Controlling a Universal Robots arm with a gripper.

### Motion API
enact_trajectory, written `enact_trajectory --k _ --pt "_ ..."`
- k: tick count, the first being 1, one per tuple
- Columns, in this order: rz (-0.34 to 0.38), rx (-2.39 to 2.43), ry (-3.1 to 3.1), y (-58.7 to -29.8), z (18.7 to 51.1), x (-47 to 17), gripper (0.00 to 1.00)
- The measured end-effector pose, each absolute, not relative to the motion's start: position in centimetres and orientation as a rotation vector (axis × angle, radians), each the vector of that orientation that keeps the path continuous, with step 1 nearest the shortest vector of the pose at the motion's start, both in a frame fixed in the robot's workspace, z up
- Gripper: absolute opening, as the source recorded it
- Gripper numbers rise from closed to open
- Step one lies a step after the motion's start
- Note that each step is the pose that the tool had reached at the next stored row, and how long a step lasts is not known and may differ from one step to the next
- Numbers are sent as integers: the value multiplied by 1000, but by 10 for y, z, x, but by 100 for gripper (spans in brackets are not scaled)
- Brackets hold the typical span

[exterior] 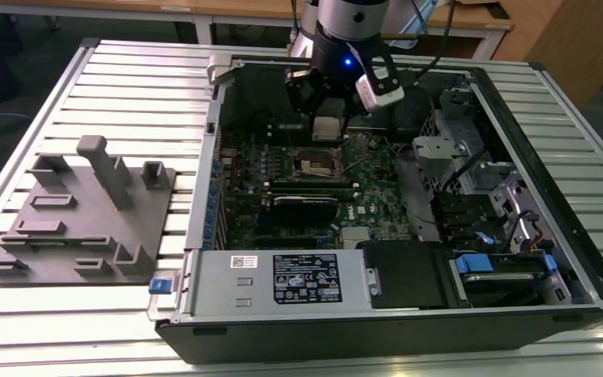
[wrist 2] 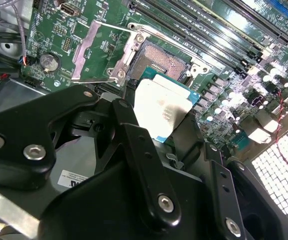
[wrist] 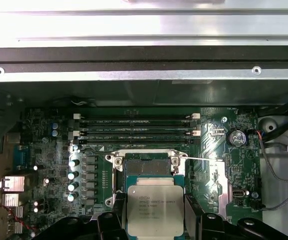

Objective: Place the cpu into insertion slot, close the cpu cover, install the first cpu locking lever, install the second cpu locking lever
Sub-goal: 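Place the cpu into insertion slot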

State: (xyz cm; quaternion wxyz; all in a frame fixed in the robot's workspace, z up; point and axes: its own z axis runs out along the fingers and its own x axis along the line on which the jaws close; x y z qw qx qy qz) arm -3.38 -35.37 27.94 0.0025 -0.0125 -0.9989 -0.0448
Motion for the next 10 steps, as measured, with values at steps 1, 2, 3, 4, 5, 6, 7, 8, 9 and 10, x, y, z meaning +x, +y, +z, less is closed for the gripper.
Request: enact_trajectory --k 1,2,3,4,5,6,7,8,9,10 --pt "-140 -39 -3133 -354 279 -34 54" --pt "-140 -39 -3133 -354 279 -34 54" --pt "-140 -39 -3133 -354 279 -34 54" --pt "-141 -39 -3133 -354 279 -34 54" --pt "-142 -39 -3133 -354 278 -34 54" --pt "-141 -39 -3133 -354 277 -34 54" --pt "-141 -39 -3134 -354 277 -34 54" --pt "-141 -39 -3134 -354 276 -34 54" --pt "-141 -39 -3134 -354 275 -34 54" --pt "-141 -39 -3134 -354 274 -34 54"
